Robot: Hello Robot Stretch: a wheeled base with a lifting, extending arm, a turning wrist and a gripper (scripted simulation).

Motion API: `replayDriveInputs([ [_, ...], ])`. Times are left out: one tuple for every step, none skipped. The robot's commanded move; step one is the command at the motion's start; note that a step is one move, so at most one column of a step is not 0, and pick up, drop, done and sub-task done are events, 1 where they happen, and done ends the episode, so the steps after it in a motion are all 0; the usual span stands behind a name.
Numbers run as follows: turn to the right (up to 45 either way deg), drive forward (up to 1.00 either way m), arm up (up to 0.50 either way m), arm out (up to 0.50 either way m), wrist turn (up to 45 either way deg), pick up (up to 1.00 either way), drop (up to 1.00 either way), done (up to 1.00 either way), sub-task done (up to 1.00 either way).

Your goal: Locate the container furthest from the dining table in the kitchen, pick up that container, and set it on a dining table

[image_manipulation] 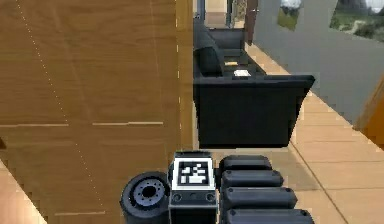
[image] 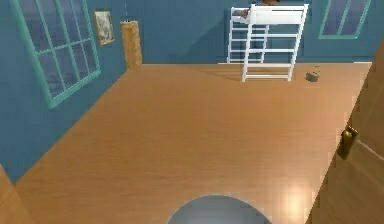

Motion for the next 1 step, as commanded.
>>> replayDriveInputs([
  [3.0, 0.0, 0.0, 0.0, 0.0, 0.0, 0.0, 0.0, 0.0],
])
